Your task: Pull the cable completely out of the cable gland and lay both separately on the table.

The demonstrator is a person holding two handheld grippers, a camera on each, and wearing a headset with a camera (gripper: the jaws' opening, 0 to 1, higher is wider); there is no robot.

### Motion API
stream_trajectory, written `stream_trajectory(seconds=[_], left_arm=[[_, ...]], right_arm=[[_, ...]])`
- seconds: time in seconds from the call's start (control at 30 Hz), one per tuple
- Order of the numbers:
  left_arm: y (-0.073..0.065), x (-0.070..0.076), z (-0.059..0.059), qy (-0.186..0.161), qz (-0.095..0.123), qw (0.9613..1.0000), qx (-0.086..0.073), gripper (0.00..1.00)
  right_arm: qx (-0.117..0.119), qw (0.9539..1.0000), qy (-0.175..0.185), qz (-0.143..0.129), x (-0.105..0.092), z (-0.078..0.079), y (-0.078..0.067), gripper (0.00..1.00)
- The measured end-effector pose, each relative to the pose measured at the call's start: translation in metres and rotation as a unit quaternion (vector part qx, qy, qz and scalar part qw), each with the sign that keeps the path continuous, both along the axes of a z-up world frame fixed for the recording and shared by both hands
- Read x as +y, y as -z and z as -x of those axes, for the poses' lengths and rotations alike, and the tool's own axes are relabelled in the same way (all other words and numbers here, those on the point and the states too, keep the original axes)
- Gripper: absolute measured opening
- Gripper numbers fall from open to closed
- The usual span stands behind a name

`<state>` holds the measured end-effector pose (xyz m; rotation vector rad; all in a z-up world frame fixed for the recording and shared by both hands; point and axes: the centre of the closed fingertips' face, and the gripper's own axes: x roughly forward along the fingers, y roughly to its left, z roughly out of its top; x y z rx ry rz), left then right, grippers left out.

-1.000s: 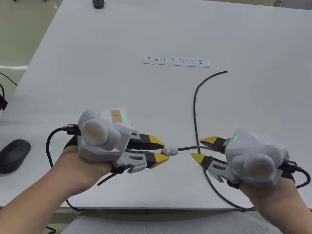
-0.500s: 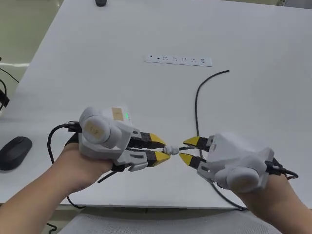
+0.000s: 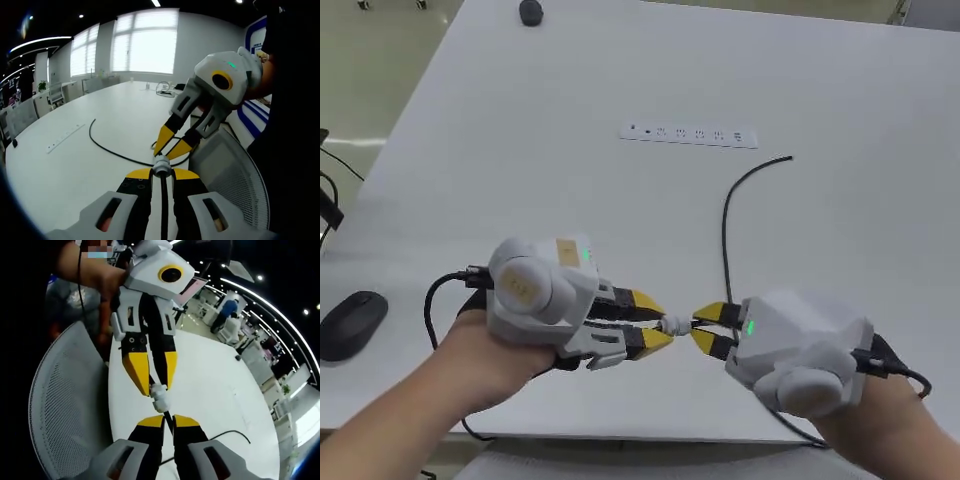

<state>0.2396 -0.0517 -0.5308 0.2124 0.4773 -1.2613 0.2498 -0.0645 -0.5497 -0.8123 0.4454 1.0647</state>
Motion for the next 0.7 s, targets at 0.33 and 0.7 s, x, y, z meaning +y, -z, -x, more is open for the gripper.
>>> stream_trajectory(seconds=[0.33,0.7], left_arm=[[-0.009,-0.003,-0.002,0.003,0.004,0.9999,-0.013,0.15],[-0.012,-0.006,-0.003,0.005,0.010,0.9997,-0.023,0.15]], right_arm=[[0.034,0.9967,0.070,-0.025,-0.024,-0.012,0.003,0.00],[0.103,0.9752,0.180,-0.076,-0.062,-0.024,0.019,0.00]])
